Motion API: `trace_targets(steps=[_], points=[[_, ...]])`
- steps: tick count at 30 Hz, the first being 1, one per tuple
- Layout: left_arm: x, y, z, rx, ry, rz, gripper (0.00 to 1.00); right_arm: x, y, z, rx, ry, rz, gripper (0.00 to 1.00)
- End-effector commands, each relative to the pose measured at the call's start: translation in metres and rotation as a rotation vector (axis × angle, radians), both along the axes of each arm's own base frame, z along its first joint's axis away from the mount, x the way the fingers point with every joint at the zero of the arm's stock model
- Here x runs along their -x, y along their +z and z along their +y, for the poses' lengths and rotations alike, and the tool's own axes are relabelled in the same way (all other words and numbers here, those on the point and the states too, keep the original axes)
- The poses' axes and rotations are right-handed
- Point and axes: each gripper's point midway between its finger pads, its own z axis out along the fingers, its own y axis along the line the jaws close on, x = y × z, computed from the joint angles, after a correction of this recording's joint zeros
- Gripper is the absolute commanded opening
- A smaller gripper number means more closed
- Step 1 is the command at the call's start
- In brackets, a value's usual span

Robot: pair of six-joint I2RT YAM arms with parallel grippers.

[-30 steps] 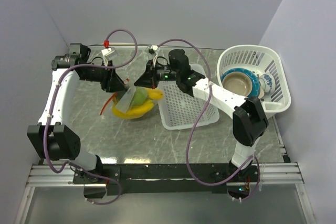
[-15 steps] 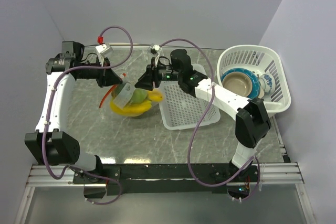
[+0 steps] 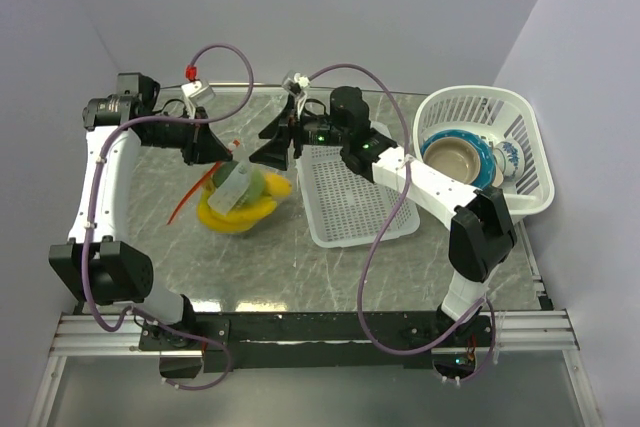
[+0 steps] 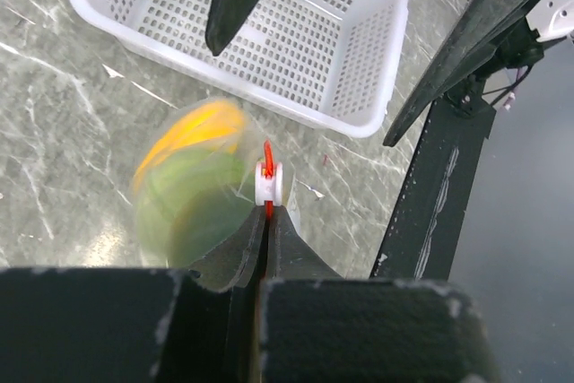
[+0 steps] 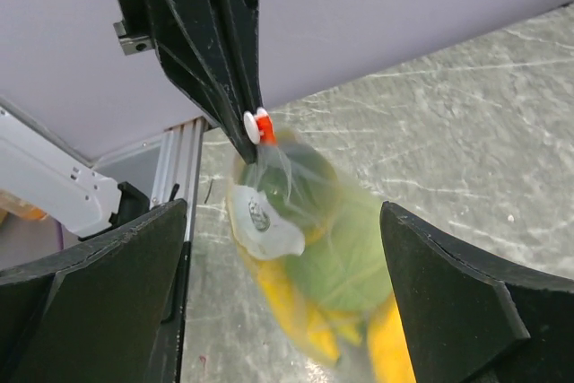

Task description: Open the zip-top bag and remove the fake food

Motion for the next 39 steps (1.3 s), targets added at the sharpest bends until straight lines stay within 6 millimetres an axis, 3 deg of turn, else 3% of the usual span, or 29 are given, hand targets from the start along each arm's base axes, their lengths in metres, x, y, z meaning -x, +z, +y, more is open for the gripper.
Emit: trace_targets(steps=[1, 12, 15, 16, 18, 19, 21, 29, 32, 35, 36, 37, 39], points=[[0.021, 0.03, -0.014, 0.067, -0.073, -0.069, 0.04, 0.012, 0.031, 0.012, -0.052, 0.064, -0.122, 0.96], [0.037, 0.039, -0.031, 0.054, -0.126, -0.093, 0.05, 0.017, 0.02, 0.027, -0.036, 0.102, -0.111, 0.94], [0.037, 0.04, -0.031, 0.053, -0.126, -0.097, 0.05, 0.018, 0.013, 0.028, -0.023, 0.119, -0.092, 0.79], [0.036, 0.04, -0.031, 0.053, -0.126, -0.094, 0.04, 0.017, 0.009, 0.029, -0.014, 0.121, -0.08, 0.66], [0.037, 0.042, -0.031, 0.05, -0.125, -0.102, 0.04, 0.015, 0.003, 0.029, 0.014, 0.114, -0.045, 0.51], [0.036, 0.042, -0.031, 0.046, -0.125, -0.112, 0.04, 0.017, -0.001, 0.029, 0.024, 0.132, -0.047, 0.52], [0.035, 0.042, -0.03, 0.037, -0.122, -0.116, 0.03, 0.02, -0.008, 0.027, 0.037, 0.136, -0.039, 0.64], [0.031, 0.033, -0.028, 0.02, -0.116, -0.098, 0.02, 0.026, -0.006, 0.017, 0.046, 0.126, -0.062, 0.6], [0.031, 0.034, -0.028, 0.018, -0.115, -0.103, 0.01, 0.026, -0.005, 0.014, 0.046, 0.117, -0.069, 0.45], [0.03, 0.033, -0.027, 0.014, -0.111, -0.106, 0.01, 0.025, -0.005, 0.013, 0.051, 0.109, -0.071, 0.19], [0.03, 0.032, -0.027, 0.009, -0.11, -0.104, 0.01, 0.024, -0.004, 0.012, 0.053, 0.101, -0.071, 0.05], [0.03, 0.032, -0.026, 0.008, -0.107, -0.109, 0.01, 0.024, -0.002, 0.011, 0.052, 0.098, -0.083, 0.0], [0.028, 0.032, -0.026, 0.012, -0.101, -0.116, 0.07, 0.024, -0.001, 0.01, 0.056, 0.088, -0.084, 0.0]])
